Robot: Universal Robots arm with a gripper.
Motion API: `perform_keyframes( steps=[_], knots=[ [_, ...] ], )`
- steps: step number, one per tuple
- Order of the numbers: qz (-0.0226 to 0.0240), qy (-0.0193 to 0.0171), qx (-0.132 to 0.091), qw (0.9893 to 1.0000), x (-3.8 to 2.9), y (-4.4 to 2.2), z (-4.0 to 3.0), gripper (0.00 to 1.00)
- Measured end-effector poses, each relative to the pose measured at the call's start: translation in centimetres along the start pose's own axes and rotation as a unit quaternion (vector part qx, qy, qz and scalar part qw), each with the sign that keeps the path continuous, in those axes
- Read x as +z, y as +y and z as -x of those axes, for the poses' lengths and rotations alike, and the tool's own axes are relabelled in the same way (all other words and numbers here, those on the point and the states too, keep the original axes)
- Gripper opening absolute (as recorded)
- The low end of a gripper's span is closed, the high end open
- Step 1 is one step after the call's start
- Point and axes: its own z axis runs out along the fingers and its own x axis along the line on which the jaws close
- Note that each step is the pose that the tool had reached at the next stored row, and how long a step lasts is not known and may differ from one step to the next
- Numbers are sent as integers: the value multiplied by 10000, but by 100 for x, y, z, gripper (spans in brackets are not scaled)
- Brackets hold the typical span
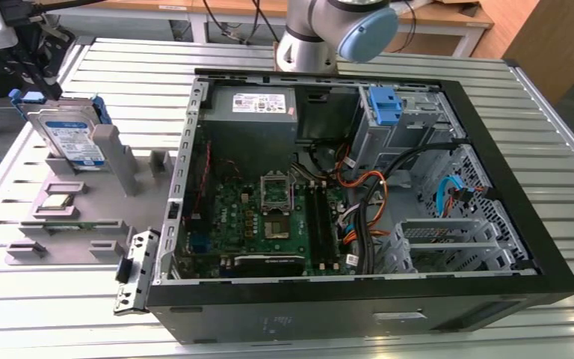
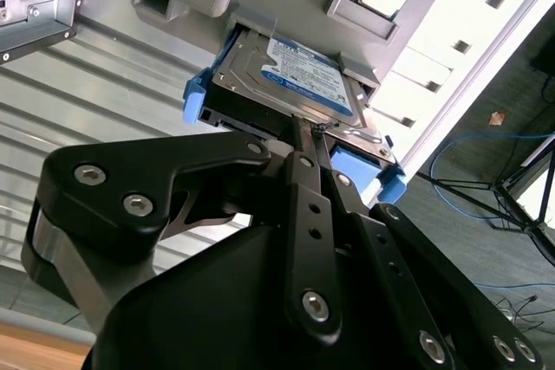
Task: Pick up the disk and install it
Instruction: 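Reach for the disk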
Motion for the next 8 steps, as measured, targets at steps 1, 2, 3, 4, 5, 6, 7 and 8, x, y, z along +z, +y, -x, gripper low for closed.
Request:
perform_keyframes(
  steps=[1,2,3,4,5,6,7,8],
  knots=[
    [1,-1,0,10000,2,0,-3,10],
    [0,0,0,10000,4,1,-8,10],
    [0,0,0,10000,5,2,-13,10],
    [1,1,0,10000,5,3,-16,10],
    [1,1,0,10000,5,3,-16,10],
    [1,1,0,10000,6,3,-18,10],
    [1,1,0,10000,6,3,-18,10],
    [1,1,0,10000,5,3,-19,10]
  ],
)
